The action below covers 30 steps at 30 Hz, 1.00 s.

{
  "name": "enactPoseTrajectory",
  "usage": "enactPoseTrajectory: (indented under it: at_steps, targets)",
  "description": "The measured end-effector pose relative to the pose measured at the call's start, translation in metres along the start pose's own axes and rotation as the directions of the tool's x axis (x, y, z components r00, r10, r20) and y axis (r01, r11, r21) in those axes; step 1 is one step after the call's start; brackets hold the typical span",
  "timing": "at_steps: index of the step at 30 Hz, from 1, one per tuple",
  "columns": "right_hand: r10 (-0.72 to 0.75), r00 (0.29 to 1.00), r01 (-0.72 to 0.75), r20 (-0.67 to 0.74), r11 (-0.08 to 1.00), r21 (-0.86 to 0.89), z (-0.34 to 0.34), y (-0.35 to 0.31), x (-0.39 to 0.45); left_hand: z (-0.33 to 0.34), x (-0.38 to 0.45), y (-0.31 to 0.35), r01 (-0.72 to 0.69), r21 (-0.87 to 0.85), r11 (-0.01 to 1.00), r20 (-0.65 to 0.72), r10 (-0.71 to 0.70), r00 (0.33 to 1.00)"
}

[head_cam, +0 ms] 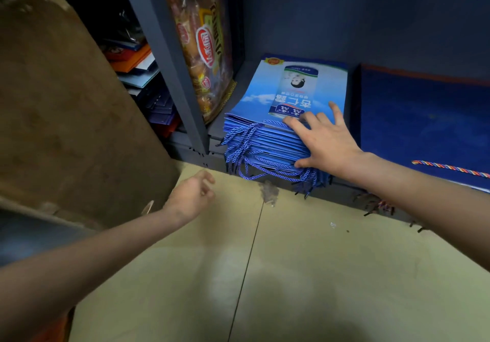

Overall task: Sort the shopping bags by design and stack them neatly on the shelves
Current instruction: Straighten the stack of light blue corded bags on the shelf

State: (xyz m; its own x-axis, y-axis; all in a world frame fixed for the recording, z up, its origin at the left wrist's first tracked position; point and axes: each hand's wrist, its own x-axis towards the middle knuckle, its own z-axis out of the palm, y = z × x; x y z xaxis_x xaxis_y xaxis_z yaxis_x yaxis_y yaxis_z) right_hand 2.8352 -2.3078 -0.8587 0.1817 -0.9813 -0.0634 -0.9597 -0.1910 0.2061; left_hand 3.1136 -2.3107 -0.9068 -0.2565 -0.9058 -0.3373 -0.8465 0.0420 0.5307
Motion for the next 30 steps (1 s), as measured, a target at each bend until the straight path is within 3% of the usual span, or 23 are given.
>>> enactPoseTrajectory:
  at_steps: [2,4,7,9,13,19,25,30]
  targets:
    - [0.001,1.000,-0.001,-0.007,1.000,-0.010,-0.001,-0.001,0.000,-0.004,-0.004,0.009,-0.303,0.344,0.889,-0.044,0.337,0.940]
    - [-0.002,1.000,0.002,0.009,1.000,-0.015,-0.002,-0.002,-0.001,0.000,-0.001,0.029,-0.424,0.496,0.758,0.025,0.476,0.879]
    - [0.003,1.000,-0.003,0.000,1.000,-0.021,-0.004,-0.003,-0.001,0.011,0.014,0.054,-0.335,0.560,0.758,0.069,0.360,0.930]
    - [0.011,1.000,-0.011,-0.006,0.999,-0.031,-0.003,-0.002,-0.001,0.015,0.024,0.057,-0.251,0.609,0.753,-0.018,0.329,0.944]
    - [0.018,1.000,-0.018,-0.019,0.999,-0.037,-0.002,-0.004,-0.001,0.015,0.026,0.050,-0.214,0.776,0.594,-0.029,0.373,0.927]
    - [0.018,1.000,-0.018,-0.017,0.999,-0.036,-0.001,-0.002,-0.002,0.023,0.025,0.038,-0.267,0.916,0.298,0.114,0.445,0.888]
    - [0.015,0.999,-0.016,-0.034,0.999,-0.042,0.000,-0.002,-0.004,0.016,0.021,0.041,-0.245,0.935,0.255,0.125,0.410,0.903]
    - [0.014,0.999,-0.016,-0.030,0.999,-0.041,0.000,-0.003,-0.005,0.021,0.023,0.065,-0.250,0.836,0.488,0.073,0.354,0.933]
